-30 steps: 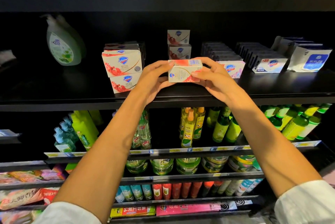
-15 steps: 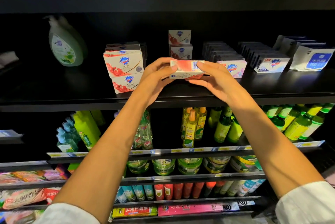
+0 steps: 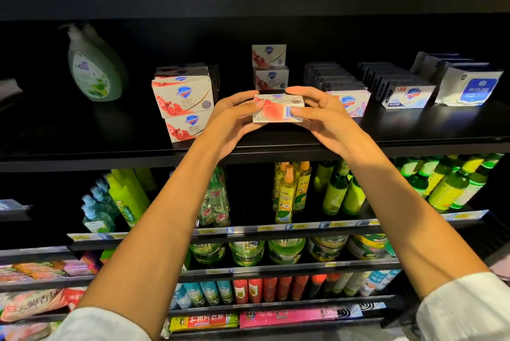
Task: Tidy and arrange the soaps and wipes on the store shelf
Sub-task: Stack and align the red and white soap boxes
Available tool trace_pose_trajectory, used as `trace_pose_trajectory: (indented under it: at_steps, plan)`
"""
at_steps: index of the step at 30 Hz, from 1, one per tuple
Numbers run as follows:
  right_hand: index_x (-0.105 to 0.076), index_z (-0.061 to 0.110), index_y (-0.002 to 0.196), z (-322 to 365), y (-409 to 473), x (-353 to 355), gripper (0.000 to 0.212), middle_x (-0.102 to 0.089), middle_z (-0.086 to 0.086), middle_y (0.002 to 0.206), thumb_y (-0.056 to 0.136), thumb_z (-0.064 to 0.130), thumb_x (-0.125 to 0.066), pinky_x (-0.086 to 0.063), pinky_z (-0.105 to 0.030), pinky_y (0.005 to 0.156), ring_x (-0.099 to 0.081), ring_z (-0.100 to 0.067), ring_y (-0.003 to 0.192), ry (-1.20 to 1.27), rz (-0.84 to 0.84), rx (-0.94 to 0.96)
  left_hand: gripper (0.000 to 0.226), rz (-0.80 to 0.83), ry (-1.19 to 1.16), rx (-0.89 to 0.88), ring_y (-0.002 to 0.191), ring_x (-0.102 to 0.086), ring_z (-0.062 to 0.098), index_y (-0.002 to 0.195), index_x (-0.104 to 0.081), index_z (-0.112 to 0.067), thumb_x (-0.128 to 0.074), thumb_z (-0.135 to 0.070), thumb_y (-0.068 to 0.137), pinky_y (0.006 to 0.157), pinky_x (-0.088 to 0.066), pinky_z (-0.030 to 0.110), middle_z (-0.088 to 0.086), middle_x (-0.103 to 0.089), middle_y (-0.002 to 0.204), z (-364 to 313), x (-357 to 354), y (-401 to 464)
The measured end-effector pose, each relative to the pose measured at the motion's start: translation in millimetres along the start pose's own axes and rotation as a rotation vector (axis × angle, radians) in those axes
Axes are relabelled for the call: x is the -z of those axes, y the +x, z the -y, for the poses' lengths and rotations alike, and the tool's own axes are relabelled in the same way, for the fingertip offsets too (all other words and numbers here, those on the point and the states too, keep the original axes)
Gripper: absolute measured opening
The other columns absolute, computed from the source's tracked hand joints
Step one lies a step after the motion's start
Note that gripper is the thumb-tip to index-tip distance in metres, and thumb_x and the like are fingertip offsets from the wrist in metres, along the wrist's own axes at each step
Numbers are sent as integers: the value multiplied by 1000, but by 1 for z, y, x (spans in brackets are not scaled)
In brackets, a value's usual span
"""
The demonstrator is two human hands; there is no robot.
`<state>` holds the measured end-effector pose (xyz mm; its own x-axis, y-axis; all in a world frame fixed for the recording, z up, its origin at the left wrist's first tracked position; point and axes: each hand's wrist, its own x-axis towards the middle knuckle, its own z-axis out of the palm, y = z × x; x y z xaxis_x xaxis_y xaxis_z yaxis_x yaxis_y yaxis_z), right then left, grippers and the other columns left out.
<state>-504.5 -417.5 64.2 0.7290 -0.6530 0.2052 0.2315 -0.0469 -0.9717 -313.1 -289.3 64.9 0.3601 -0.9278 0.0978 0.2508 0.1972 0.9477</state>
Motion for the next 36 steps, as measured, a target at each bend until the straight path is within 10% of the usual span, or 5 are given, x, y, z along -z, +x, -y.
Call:
trace_pose_trajectory:
  at_steps: [23, 36]
  plan:
    - [-58, 16, 141, -1, 2, -2, 53, -72, -10, 127, 92, 3, -74, -58, -49, 101, -69, -24, 121, -30, -76, -19, 50, -17, 131, -84, 119, -70, 30, 135, -58, -3, -73, 8, 88, 99, -58, 53, 21, -72, 122, 5, 1, 1]
    - [-64, 9, 129, -2, 11, -1, 47, -77, -12, 113, 86, -2, -79, -62, -42, 91, -74, -22, 110, -157, -130, 7, 67, -251, 690, -269, 111, -66, 13, 150, -44, -14, -78, -17, 93, 94, -54, 18, 3, -68, 122, 10, -4, -18]
